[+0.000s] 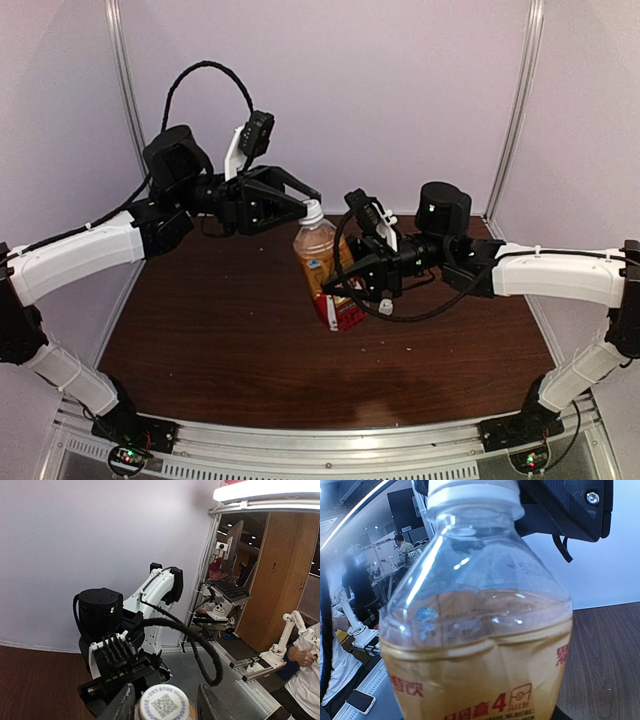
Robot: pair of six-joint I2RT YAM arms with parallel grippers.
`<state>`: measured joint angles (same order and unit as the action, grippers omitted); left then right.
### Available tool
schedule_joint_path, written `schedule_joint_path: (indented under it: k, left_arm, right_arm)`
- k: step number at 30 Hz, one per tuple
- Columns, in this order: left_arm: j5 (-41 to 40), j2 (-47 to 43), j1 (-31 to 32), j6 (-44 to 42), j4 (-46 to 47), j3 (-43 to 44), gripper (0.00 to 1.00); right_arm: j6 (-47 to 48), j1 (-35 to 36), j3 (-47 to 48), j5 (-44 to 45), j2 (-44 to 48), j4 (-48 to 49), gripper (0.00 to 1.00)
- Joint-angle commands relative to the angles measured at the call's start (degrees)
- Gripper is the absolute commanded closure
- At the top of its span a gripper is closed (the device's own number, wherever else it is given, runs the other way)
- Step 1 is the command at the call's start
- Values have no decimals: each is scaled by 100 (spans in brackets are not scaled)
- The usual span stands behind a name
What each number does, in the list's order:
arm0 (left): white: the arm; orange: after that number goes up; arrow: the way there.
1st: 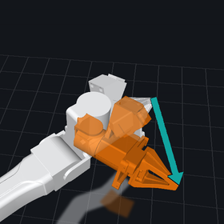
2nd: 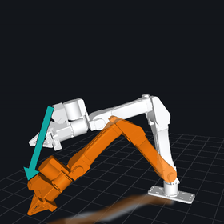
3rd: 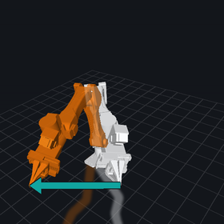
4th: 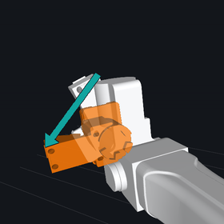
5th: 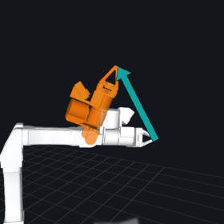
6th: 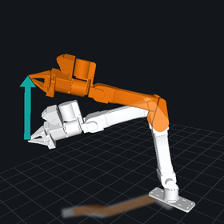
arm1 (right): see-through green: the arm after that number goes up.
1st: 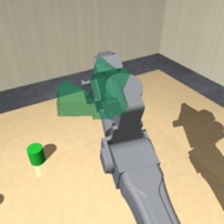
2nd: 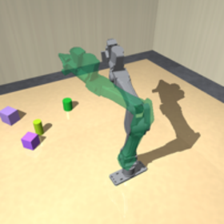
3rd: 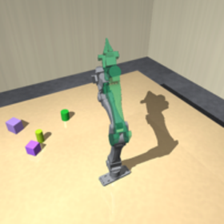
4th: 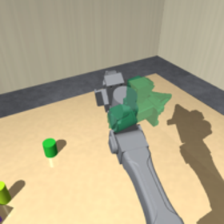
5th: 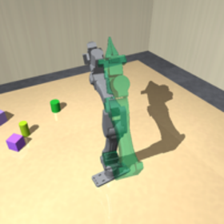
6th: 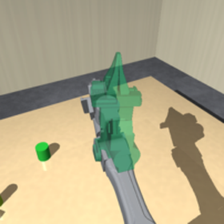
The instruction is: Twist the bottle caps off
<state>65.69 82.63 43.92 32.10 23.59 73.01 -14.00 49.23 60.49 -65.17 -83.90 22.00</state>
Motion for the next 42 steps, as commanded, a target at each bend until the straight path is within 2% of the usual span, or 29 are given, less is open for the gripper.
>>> schedule_joint_path:
  k: [1, 4, 9, 13, 16, 18, 23, 26, 30, 33, 38, 42]
  left_arm:
    - [114, 70, -15, 121, 391, -76, 58]
    - [115, 69, -17, 112, 400, -109, 59]
    - [-20, 40, -16, 102, 319, -129, 71]
    - [-521, -79, -17, -128, -181, -102, 88]
    - [-1250, -177, 6, -265, -655, -45, 100]
    - [-2005, -262, 73, -257, -1055, 0, 100]
    - [-4535, -483, 477, -320, -2509, 365, 100]
    - [-5322, -571, 660, -311, -2799, 417, 92]
    - [-5444, -645, 670, -370, -2785, 417, 79]
    - [-5093, -652, 666, -692, -2695, 436, 68]
    - [-3863, -564, 580, -1269, -2669, 611, 42]
    - [-3032, -537, 453, -1465, -2689, 701, 31]
  right_arm:
    - [-77, 16, -2, -88, -39, 210, 55]
    - [-74, 16, -2, -46, -48, 200, 55]
    - [55, 9, 23, 237, 1, -41, 56]
    - [360, -2, 60, 835, 118, -574, 55]
    - [624, -2, 136, 1589, 198, -1052, 56]
    - [741, -1, 154, 2033, 246, -1236, 56]
    - [900, -1, 218, 2978, 294, -1579, 55]
    - [930, -2, 229, 3230, 286, -1612, 56]
    - [956, -1, 169, 3115, 325, -1528, 56]
    - [964, -4, 139, 2848, 347, -1476, 56]
    - [965, -1, 113, 2230, 366, -1383, 55]
    - [920, 1, 67, 1598, 365, -1198, 56]
